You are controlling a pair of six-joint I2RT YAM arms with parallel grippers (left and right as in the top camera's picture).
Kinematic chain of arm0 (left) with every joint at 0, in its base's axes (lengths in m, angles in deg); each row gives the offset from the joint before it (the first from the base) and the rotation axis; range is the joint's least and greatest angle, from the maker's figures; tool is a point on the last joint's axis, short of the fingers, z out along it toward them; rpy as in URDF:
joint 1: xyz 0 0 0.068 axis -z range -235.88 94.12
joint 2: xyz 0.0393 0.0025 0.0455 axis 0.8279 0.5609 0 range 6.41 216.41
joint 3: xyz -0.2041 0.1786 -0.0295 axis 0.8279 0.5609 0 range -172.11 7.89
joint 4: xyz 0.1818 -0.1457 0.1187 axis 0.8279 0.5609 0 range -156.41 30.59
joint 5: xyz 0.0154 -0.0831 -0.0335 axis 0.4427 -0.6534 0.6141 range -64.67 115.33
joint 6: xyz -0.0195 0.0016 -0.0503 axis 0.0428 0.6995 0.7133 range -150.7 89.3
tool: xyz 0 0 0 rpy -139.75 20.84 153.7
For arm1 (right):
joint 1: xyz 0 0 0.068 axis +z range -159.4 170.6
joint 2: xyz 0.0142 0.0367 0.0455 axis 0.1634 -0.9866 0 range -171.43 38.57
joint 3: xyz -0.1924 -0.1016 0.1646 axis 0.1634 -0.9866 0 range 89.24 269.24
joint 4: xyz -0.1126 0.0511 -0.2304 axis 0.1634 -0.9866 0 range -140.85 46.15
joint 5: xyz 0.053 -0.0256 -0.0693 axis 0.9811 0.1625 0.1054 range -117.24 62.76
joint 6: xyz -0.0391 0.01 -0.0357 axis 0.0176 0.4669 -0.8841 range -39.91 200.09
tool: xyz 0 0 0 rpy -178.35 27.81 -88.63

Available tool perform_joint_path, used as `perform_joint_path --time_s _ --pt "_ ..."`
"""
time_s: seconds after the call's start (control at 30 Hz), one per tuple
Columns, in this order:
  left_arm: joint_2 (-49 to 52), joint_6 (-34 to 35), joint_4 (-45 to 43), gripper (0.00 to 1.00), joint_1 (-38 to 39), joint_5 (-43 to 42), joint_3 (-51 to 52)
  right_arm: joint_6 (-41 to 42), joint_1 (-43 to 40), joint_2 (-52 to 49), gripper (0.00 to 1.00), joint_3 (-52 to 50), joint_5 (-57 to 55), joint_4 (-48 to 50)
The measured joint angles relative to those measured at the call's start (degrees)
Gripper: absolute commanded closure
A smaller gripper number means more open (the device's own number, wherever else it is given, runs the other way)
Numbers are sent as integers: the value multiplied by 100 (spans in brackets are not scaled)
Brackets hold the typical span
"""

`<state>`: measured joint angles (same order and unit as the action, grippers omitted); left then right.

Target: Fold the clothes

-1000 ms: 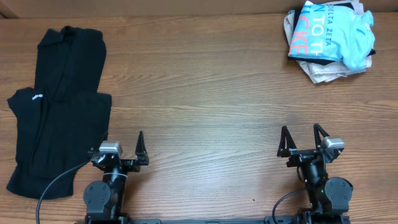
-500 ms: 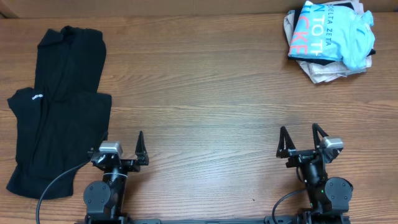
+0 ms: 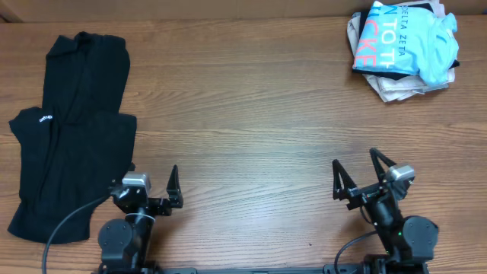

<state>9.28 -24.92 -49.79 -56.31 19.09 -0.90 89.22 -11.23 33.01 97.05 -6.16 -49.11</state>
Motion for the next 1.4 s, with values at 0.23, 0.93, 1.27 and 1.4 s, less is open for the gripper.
perform_joint_path --time_s 0.23,0.93,1.27,1.4 --pt "1475 -17 702 0 0 -31 -1537 9 -2 -1683 0 1753 306 -531" --pt "8157 -752 2365 0 -11 -42 -6004 345 243 -7584 1 5069 2328 -122" --pt "9606 -529 1816 7 -627 354 -6004 743 903 -8878 19 5080 2103 286" --pt "9934 -507 1554 12 -831 601 -6004 761 1493 -9090 22 5080 1397 275"
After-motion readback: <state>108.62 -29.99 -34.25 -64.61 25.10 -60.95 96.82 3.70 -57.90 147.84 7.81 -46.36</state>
